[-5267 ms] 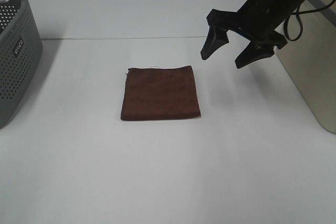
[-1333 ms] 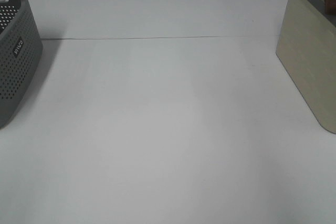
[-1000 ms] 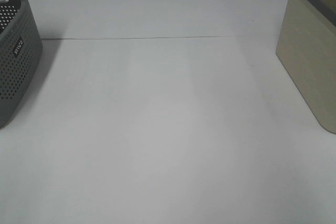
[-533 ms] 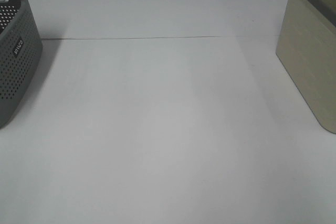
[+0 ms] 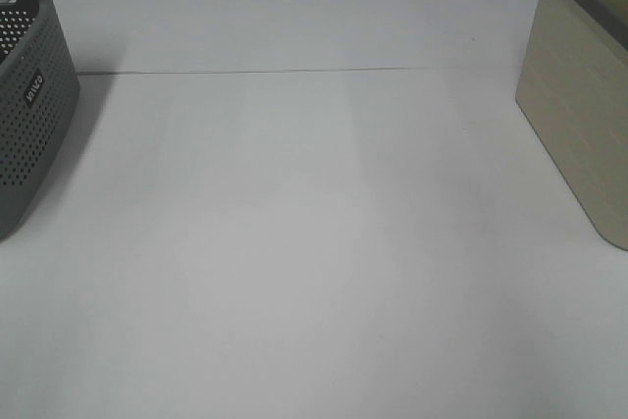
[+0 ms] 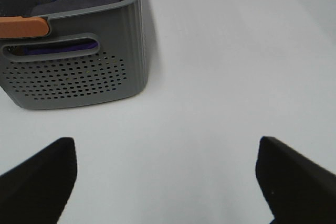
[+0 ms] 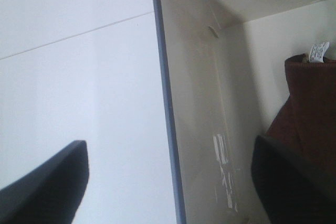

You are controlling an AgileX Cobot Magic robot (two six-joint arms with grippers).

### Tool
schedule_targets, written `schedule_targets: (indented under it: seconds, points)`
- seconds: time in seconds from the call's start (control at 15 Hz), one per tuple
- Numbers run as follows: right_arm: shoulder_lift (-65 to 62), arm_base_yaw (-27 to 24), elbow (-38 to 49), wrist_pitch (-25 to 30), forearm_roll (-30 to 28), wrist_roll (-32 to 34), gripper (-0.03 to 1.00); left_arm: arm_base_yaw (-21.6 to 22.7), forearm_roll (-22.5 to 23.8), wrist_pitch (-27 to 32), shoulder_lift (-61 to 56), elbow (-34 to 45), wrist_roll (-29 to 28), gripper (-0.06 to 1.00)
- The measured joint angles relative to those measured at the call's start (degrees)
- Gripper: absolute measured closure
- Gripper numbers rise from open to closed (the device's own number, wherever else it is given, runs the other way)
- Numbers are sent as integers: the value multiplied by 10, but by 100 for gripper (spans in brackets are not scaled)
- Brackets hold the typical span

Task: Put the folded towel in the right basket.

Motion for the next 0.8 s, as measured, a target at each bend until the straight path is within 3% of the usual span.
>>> schedule_targets:
  seconds: [0.47, 0.8]
  points:
    - [-184, 47, 165, 2, -35, -8, 17, 0, 0, 0, 0, 0, 0, 7]
    - [-412, 83, 367, 3, -112, 20, 17, 0, 0, 0, 0, 0, 0, 7]
